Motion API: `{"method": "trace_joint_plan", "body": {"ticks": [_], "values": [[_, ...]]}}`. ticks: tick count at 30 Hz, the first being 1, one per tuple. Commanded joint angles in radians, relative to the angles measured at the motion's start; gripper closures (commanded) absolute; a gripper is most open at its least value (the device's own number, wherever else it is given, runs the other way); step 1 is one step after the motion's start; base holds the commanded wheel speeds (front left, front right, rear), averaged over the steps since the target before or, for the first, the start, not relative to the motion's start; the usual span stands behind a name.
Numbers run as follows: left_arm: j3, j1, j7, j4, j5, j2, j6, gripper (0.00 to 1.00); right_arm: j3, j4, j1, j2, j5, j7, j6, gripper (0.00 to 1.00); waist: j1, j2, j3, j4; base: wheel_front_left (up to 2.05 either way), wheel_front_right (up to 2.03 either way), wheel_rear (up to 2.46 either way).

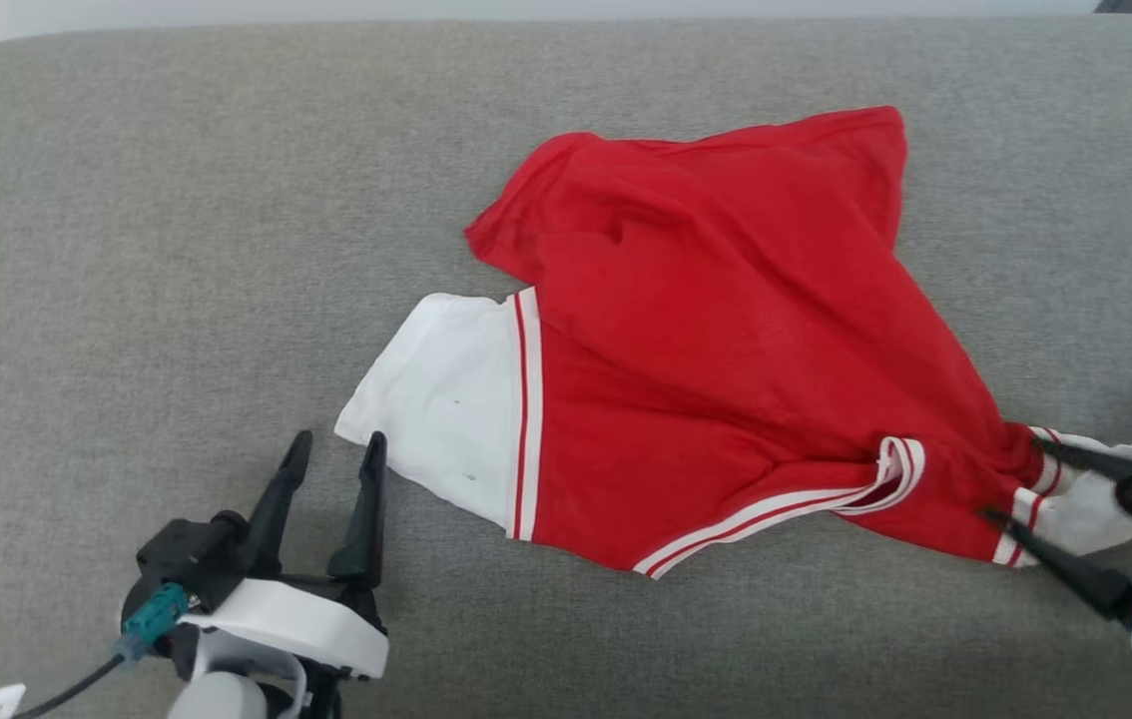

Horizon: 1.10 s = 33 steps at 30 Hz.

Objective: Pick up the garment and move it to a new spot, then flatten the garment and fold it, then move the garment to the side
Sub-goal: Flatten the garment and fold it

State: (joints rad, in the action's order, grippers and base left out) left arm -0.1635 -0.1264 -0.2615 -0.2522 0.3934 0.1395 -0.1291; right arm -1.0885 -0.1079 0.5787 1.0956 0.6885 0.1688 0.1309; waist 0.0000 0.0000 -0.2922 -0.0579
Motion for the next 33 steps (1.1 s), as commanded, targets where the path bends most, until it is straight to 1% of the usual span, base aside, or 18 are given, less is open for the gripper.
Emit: {"method": "trace_joint_plan", "body": {"ticks": [1, 3, 5, 8, 10, 13, 15, 18, 20, 23, 24, 25, 27, 31, 32, 33], "values": [[-0.005, -0.019, -0.005, 0.009, -0.010, 0.025, -0.002, 0.00, 0.048, -0.012, -0.031, -0.008, 0.014, 0.030, 0.000, 0.00, 0.0000, 0.0000, 0.005, 0.010, 0.00, 0.00, 0.00], [-0.016, -0.039, -0.005, 0.016, -0.003, 0.059, -0.002, 0.00, 0.119, -0.021, -0.070, -0.017, 0.028, 0.059, 0.000, 0.00, 0.0000, 0.0000, 0.009, 0.019, 0.00, 0.00, 0.00], [-0.038, -0.067, -0.005, 0.021, 0.004, 0.110, -0.002, 0.00, 0.208, -0.030, -0.116, -0.035, 0.049, 0.079, 0.000, 0.00, 0.0000, 0.0000, 0.011, 0.030, 0.00, 0.00, 0.00], [-0.108, -0.137, 0.019, 0.023, 0.033, 0.213, -0.002, 0.00, 0.359, -0.047, -0.193, -0.075, 0.049, 0.094, 0.000, 0.00, 0.0000, 0.0000, 0.011, 0.047, 0.00, 0.00, 0.00], [-0.160, -0.200, 0.065, 0.033, 0.097, 0.285, -0.002, 0.00, 0.465, -0.044, -0.244, -0.119, 0.034, 0.096, 0.000, 0.00, 0.0000, 0.0000, 0.007, 0.058, 0.00, 0.00, 0.00], [-0.264, -0.293, 0.206, 0.028, 0.209, 0.417, -0.002, 0.00, 0.616, -0.009, -0.322, -0.193, -0.002, 0.097, 0.000, 0.00, 0.0000, 0.0000, -0.007, 0.084, 0.00, 0.00, 0.00], [-0.343, -0.357, 0.323, 0.030, 0.322, 0.473, -0.001, 0.00, 0.702, 0.014, -0.366, -0.242, -0.037, 0.097, 0.000, 0.00, 0.0000, 0.0000, -0.019, 0.102, 0.00, 0.00, 0.00], [-0.416, -0.440, 0.481, 0.017, 0.487, 0.564, -0.001, 0.00, 0.793, 0.052, -0.415, -0.309, -0.088, 0.097, 0.000, 0.00, 0.0000, 0.0000, -0.038, 0.131, 0.00, 0.00, 0.00], [-0.456, -0.479, 0.585, 0.000, 0.589, 0.597, 0.000, 0.00, 0.835, 0.072, -0.440, -0.350, -0.111, 0.097, 0.000, 0.00, 0.0000, 0.0000, -0.050, 0.151, 0.00, 0.00, 0.00], [-0.488, -0.527, 0.722, -0.031, 0.736, 0.629, -0.001, 0.00, 0.872, 0.093, -0.464, -0.391, -0.141, 0.097, 0.000, 0.00, 0.0000, 0.0000, -0.067, 0.178, 0.00, 0.00, 0.00], [-0.488, -0.527, 0.722, -0.031, 0.736, 0.629, -0.001, 0.00, 0.872, 0.093, -0.464, -0.391, -0.141, 0.097, 0.000, 0.00, 0.0000, 0.0000, -0.067, 0.178, 0.00, 0.00, 0.00], [-0.496, -0.539, 0.761, -0.046, 0.775, 0.641, -0.001, 0.00, 0.879, 0.098, -0.468, -0.404, -0.147, 0.097, 0.000, 0.00, 0.0000, 0.0000, -0.073, 0.187, 0.00, 0.00, 0.00], [-0.510, -0.563, 0.813, -0.071, 0.819, 0.654, -0.001, 0.00, 0.893, 0.106, -0.473, -0.422, -0.156, 0.097, 0.000, 0.00, 0.0000, 0.0000, -0.083, 0.203, 0.00, 0.00, 0.00], [-0.537, -0.592, 0.876, -0.106, 0.891, 0.647, -0.001, 0.00, 0.912, 0.114, -0.480, -0.449, -0.163, 0.097, 0.000, 0.00, 0.0000, 0.0000, -0.099, 0.229, 0.00, 0.00, 0.00], [-0.548, -0.597, 0.882, -0.105, 0.892, 0.644, -0.001, 0.02, 0.912, 0.117, -0.481, -0.453, -0.166, 0.097, 0.000, 0.00, 0.0000, 0.0000, -0.102, 0.233, 0.00, 0.00, 0.00], [-0.554, -0.604, 0.874, -0.108, 0.896, 0.638, -0.001, 0.40, 0.915, 0.118, -0.482, -0.457, -0.168, 0.097, 0.000, 0.00, 0.0000, 0.0000, -0.104, 0.236, 0.00, 0.00, 0.00]]}}
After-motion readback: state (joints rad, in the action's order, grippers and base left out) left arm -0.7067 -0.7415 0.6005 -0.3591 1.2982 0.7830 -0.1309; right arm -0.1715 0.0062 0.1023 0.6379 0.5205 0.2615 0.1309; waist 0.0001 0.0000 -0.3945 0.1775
